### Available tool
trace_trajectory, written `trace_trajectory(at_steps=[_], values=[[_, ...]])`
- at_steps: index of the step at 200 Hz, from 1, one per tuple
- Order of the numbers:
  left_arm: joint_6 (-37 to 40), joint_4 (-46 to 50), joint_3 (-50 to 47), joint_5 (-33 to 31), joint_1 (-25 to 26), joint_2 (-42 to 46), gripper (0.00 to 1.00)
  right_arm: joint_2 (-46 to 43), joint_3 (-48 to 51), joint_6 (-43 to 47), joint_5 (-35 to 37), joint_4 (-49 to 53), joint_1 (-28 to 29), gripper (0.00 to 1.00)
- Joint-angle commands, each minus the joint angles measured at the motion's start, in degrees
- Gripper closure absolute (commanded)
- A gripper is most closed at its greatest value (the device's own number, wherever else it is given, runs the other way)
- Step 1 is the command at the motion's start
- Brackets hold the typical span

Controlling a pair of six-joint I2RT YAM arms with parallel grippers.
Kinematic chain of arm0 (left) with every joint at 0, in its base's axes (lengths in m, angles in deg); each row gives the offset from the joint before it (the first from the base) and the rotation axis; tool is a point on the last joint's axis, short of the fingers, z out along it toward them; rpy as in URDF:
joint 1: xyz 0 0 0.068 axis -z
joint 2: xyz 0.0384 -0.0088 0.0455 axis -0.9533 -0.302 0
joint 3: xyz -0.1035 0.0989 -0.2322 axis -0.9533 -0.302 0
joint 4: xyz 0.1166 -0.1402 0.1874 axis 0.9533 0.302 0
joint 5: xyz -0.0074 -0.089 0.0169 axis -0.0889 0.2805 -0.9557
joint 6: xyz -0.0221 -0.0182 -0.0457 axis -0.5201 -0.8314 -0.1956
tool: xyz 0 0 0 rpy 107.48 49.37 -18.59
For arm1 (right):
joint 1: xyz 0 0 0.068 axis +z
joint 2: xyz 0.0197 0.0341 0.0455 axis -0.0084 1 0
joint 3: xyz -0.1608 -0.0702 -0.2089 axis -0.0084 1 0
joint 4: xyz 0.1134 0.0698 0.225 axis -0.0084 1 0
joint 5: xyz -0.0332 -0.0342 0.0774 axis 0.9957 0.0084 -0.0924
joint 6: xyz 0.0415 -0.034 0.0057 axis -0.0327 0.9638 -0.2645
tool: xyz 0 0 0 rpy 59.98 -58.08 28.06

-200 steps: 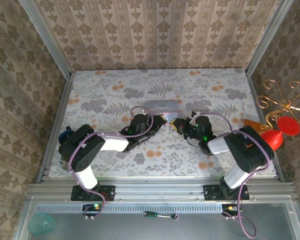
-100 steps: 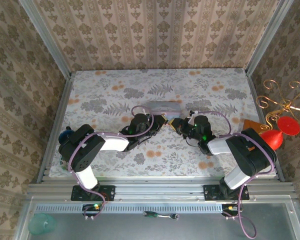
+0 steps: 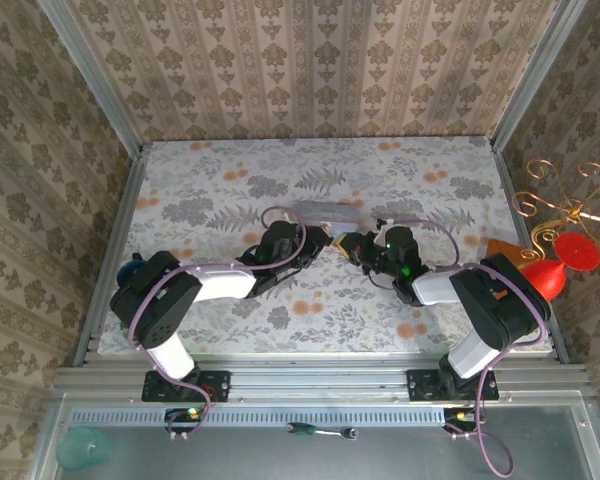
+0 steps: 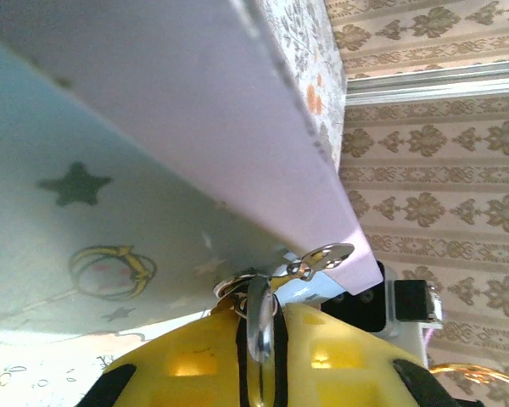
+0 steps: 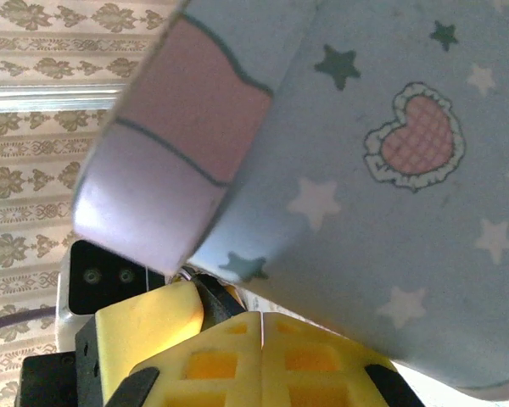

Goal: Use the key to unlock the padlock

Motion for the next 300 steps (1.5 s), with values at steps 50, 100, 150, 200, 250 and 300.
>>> trace_trajectory(at_steps=[50, 100, 150, 200, 250, 300], values=[[4.25, 8.19, 1.3, 6.66, 2.23, 4.45, 1.0, -2.82, -8.22, 7.85, -8.44, 6.21, 3.85, 1.0], [4.66, 10.42, -1.93, 5.75, -0.78, 7.68, 1.0, -0.96, -7.75, 9.47, -9.98, 8.7, 3.41, 0.81], [8.38, 17.72, -3.51, 4.27, -4.21, 11.88, 1.0, -1.97, -7.75, 15.77, -10.39, 13.44, 3.4, 0.65], [13.08, 25.07, -3.19, 3.34, -7.83, 15.35, 1.0, -8.71, -6.5, 30.55, -6.08, 25.57, 3.57, 0.61], [15.96, 30.86, -0.62, 0.98, -6.88, 13.37, 1.0, -15.66, -5.67, 45.18, -1.0, 31.43, 7.76, 0.61], [18.7, 41.68, 3.95, -2.5, -4.98, 11.05, 1.0, -19.77, 4.61, 62.53, 7.78, 17.72, 14.82, 0.61]])
